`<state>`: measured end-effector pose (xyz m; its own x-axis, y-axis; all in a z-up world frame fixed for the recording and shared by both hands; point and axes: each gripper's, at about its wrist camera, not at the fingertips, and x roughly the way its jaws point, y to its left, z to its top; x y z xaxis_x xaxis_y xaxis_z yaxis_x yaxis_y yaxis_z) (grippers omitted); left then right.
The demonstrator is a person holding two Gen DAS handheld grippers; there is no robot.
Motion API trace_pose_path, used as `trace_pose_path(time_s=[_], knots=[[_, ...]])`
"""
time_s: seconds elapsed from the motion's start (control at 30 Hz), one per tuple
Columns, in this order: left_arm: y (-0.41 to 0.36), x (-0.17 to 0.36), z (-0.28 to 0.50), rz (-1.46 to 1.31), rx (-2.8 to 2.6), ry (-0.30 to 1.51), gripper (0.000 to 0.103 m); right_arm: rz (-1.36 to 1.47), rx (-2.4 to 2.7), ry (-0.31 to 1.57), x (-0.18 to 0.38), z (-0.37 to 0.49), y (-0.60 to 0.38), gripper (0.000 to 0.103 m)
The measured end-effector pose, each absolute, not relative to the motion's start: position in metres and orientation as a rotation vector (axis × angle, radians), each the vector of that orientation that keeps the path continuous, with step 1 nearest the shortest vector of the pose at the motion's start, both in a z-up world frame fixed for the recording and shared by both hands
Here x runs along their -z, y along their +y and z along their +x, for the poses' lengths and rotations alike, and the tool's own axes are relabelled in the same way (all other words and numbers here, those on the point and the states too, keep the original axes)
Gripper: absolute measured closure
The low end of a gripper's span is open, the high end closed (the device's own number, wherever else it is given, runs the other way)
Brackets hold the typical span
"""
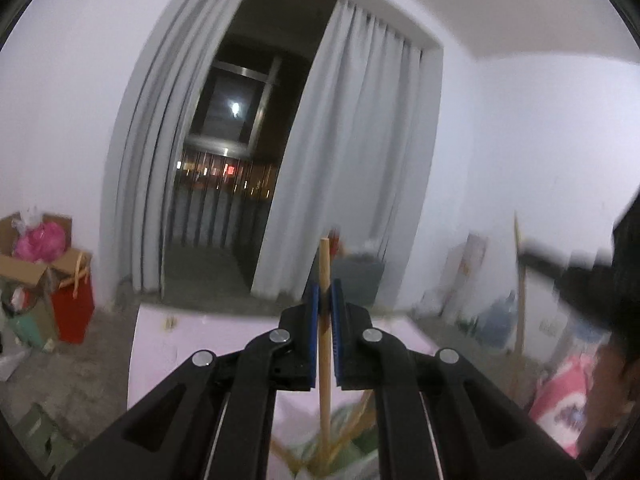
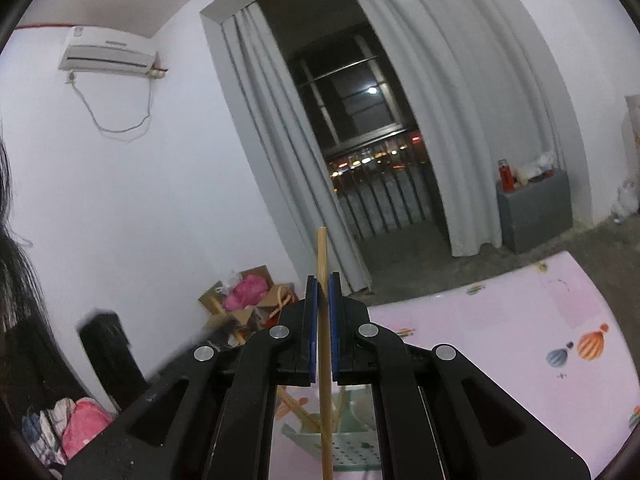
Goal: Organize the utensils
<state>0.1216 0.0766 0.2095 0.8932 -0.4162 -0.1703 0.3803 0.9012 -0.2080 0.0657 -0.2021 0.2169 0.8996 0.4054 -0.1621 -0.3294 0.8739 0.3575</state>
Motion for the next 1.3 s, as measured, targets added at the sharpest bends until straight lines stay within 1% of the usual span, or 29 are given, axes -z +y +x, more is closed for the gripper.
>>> trace_pose_path(time_s=[0.2,0.33,0.5,0.7,0.83,0.9,1.0,1.13,1.3], knots=[[0.085,-0.176,0.125,-0.205,0.442,0.347,0.097,0.345,-0.409,0.208,-0.218,0.075,-0.194,0.099],[0.098,-0.169,0.115,-0.214,0.429,0.412,0.091,0.369,-0.403,0.142,-0.219,0.081,-0.187,0.099],[0.103,-0.173,0.089,-0.165,0.419,0.465,0.091,0.363,-0.394,0.064,-0.213,0.092,-0.171,0.099],[0.096,-0.179,0.088,-0.169,0.450,0.466,0.091,0.327,-0.333,0.017,-0.186,0.100,-0.157,0.099],[0.088,-0.178,0.079,-0.095,0.474,0.492,0.091,0.280,-0.309,0.026,-0.164,0.103,-0.151,0.099],[0.084,-0.178,0.070,-0.062,0.468,0.499,0.091,0.295,-0.304,0.037,-0.161,0.105,-0.154,0.099],[0.084,-0.173,0.066,-0.041,0.459,0.520,0.091,0.361,-0.325,0.055,-0.171,0.110,-0.164,0.099],[0.086,-0.171,0.058,-0.045,0.441,0.545,0.091,0.380,-0.359,0.021,-0.195,0.109,-0.171,0.099],[0.094,-0.168,0.055,-0.058,0.423,0.559,0.091,0.342,-0.343,-0.003,-0.193,0.103,-0.162,0.099]])
